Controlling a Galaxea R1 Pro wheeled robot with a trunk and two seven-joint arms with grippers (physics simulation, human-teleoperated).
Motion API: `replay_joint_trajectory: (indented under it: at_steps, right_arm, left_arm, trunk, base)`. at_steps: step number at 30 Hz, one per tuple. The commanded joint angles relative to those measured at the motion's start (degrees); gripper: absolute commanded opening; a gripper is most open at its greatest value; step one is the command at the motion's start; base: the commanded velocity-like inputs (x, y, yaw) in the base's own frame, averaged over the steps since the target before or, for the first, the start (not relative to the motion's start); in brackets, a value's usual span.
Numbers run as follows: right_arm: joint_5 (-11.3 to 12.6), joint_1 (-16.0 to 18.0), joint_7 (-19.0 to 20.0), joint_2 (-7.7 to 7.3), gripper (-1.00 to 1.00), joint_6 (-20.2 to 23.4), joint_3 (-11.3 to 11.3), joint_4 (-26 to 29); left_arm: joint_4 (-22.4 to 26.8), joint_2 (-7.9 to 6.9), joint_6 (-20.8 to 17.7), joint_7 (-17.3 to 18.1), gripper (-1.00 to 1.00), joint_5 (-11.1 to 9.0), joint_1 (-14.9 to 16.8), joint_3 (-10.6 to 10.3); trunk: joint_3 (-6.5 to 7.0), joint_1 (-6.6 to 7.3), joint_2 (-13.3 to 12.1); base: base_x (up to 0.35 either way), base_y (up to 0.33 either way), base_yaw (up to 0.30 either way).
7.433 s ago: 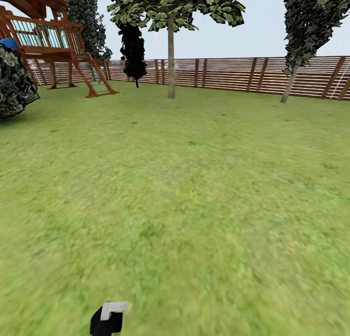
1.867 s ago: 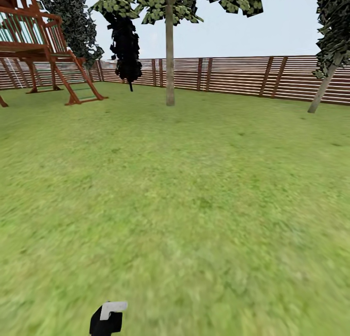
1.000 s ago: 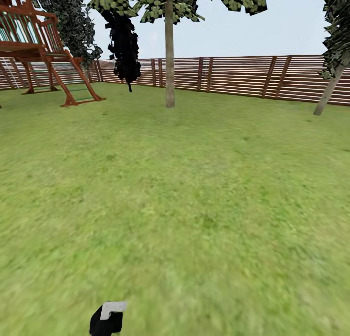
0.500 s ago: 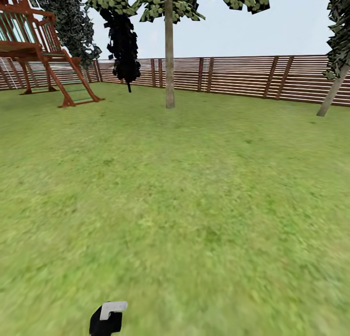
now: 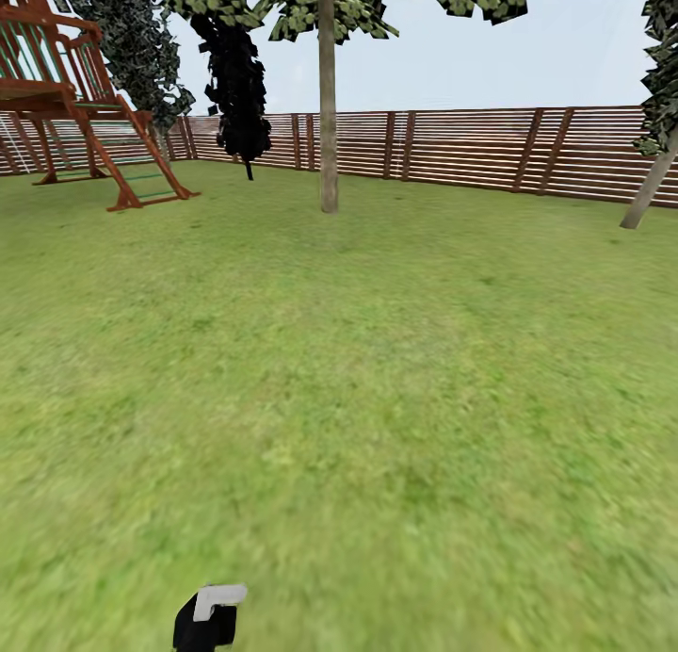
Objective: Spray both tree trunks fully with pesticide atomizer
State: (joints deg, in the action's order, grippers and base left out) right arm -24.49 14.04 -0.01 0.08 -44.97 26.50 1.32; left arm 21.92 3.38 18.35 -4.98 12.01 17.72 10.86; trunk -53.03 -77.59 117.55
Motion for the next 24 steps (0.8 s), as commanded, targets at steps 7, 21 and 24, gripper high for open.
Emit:
replay_joint_trajectory:
  at_steps: [7, 21, 24]
  right_arm:
    - [-0.5, 0.0, 0.0, 0.01, 1.00, -0.1, 0.5, 0.0]
    - [-0.5, 0.0, -0.1, 0.01, 1.00, -0.1, 0.5, 0.0]
    - [-0.5, 0.0, -0.1, 0.01, 1.00, -0.1, 0.5, 0.0]
  left_arm:
    - [0.0, 0.05, 0.2, -0.2, -1.00, 0.6, 0.0, 0.3]
    - [0.0, 0.05, 0.2, -0.2, -1.00, 0.6, 0.0, 0.2]
    - [0.0, 0.05, 0.2, -0.2, -1.00, 0.6, 0.0, 0.2]
  trunk:
    - [-0.05, -0.03, 0.0]
    - [-0.05, -0.03, 0.0]
    - [-0.05, -0.03, 0.0]
  base:
    - [0.342, 0.000, 0.000]
    - [0.342, 0.000, 0.000]
    - [0.342, 0.000, 0.000]
